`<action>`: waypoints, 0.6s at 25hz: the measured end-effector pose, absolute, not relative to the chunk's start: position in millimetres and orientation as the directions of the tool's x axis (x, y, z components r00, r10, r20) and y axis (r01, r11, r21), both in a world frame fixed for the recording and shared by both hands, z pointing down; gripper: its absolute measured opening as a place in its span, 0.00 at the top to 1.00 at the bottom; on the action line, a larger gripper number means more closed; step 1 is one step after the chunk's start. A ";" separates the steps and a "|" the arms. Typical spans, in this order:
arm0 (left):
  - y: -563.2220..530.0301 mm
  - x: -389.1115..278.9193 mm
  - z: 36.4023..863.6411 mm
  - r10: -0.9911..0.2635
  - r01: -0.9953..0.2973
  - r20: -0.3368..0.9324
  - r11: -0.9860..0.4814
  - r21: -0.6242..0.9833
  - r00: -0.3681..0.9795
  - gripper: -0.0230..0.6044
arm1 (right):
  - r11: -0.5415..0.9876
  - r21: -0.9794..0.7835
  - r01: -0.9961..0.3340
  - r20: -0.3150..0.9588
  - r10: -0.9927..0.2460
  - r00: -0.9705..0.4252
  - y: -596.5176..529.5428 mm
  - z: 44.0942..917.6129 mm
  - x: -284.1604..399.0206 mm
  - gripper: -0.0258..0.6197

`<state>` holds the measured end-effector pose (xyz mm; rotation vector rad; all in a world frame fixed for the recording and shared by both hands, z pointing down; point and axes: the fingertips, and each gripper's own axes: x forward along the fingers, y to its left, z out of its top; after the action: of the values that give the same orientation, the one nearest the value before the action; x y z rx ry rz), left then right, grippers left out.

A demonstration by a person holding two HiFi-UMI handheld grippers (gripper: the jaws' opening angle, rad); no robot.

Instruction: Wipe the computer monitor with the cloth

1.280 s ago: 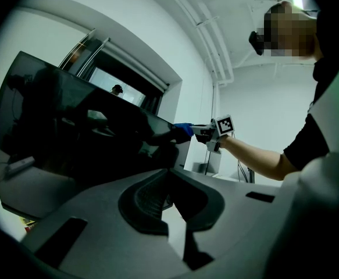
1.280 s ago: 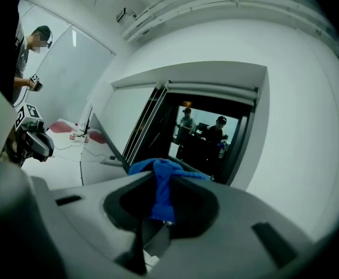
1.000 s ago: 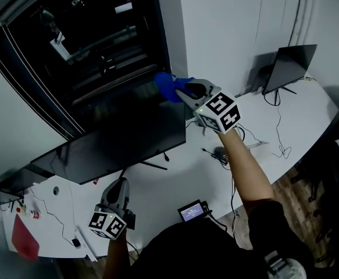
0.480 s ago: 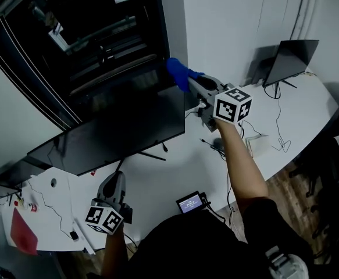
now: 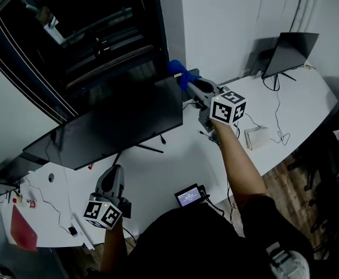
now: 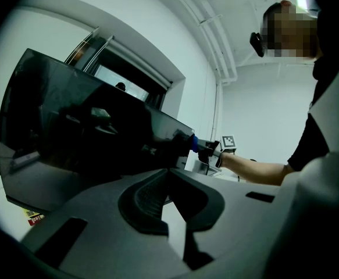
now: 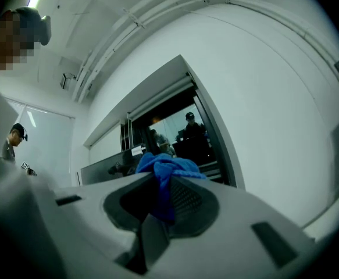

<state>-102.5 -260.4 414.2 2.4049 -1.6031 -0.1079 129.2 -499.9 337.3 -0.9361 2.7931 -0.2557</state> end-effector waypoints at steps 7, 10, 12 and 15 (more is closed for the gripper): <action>-261.1 -101.6 418.9 -0.917 -0.899 0.087 -0.359 0.252 0.390 0.97 | 0.776 -0.238 -0.584 -0.110 -0.619 -0.778 -498.4 354.6 129.8 0.87; -261.2 -102.9 422.5 -0.918 -0.900 0.090 -0.353 0.256 0.385 0.97 | 0.771 -0.246 -0.588 -0.094 -0.623 -0.777 -498.4 366.2 129.7 0.87; -261.3 -103.7 425.1 -0.919 -0.900 0.091 -0.350 0.260 0.384 0.97 | 0.767 -0.251 -0.591 -0.084 -0.626 -0.776 -498.5 373.5 129.8 0.87; -261.5 -104.1 427.6 -0.918 -0.901 0.096 -0.350 0.257 0.384 0.97 | 0.760 -0.257 -0.597 -0.069 -0.630 -0.773 -498.8 384.7 129.7 0.87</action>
<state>-104.1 -261.5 427.6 2.3792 -1.6056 -0.0943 129.7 -498.8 384.7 -0.9834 2.8039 -0.3329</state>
